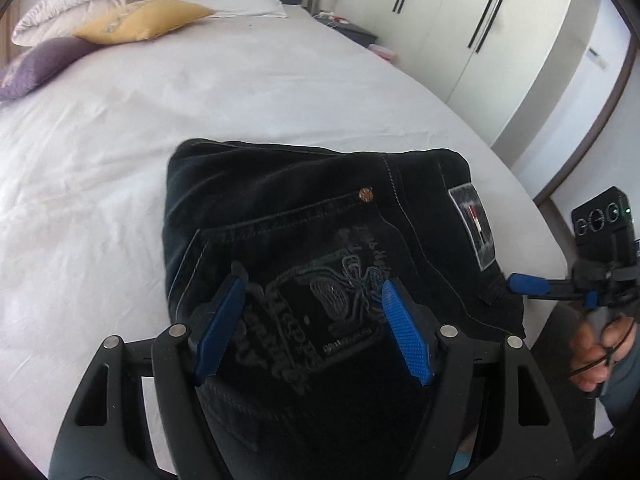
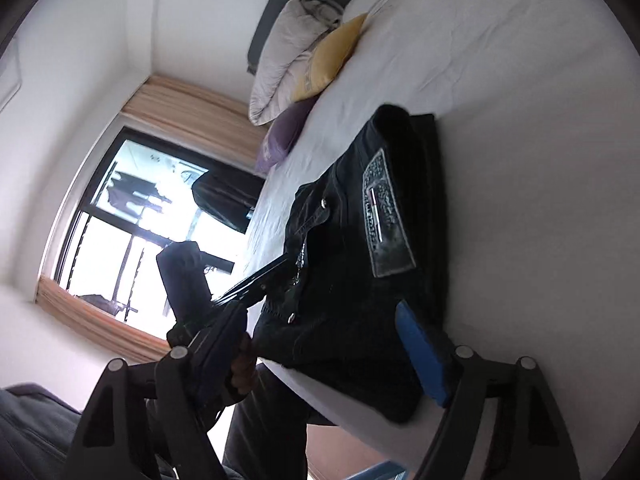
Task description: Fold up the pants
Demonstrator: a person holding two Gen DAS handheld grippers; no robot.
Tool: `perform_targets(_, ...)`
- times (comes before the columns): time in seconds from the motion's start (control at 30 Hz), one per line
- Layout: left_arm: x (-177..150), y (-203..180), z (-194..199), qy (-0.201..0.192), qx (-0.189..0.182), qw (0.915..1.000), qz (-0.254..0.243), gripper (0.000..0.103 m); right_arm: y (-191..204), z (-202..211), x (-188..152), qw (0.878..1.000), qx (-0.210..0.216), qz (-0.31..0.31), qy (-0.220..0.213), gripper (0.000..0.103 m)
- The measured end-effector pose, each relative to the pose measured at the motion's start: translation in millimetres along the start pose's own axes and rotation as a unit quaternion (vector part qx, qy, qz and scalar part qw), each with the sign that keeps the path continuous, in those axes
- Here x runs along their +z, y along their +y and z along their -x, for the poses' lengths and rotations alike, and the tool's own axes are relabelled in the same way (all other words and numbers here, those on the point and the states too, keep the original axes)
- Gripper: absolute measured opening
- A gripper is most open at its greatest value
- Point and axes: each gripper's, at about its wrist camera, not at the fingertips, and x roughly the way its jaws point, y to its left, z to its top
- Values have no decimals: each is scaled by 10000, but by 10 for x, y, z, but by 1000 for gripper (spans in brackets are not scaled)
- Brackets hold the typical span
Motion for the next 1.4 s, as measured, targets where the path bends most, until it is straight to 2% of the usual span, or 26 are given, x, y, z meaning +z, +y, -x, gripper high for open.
perform_targets(0.1, 6, -42, 176, 49, 128, 9998, 116, 70, 89, 258, 101, 9996, -144, 114, -215, 92)
perform_targets(0.23, 27, -111, 432, 93, 491, 9983, 302, 89, 135, 256, 323, 9986, -378, -8, -379, 95)
perform_targets(0.3, 6, -109, 620, 62, 693, 9970, 324, 92, 106, 199, 419, 9978, -611, -37, -268, 99)
perform_targets(0.43, 5, 47, 734, 40, 925, 9949, 391, 94, 38, -44, 500, 9969, -760, -102, 159, 100)
perform_targets(0.5, -2, 147, 743, 66, 1001, 9940, 440, 101, 10, -150, 500, 9961, -845, -79, 248, 100)
perform_targets(0.63, -42, 368, 646, 270, 1086, 9922, 549, 103, -112, -300, 539, 9946, -911, -147, 472, 100)
perform_targets(0.87, -102, 690, 371, 631, 945, 9901, 829, 103, -142, -510, 634, 9936, -849, -71, 741, 101)
perform_targets(0.93, -89, 738, 288, 724, 797, 9902, 894, 103, -136, -553, 634, 9934, -825, -31, 802, 101)
perform_targets(1.2, 48, 660, 49, 864, 443, 9917, 838, 103, -58, -652, 588, 9937, -784, 93, 790, 103)
perform_targets(1.4, 106, 569, -146, 1037, 201, 9915, 758, 103, 44, -735, 598, 9921, -922, 163, 833, 103)
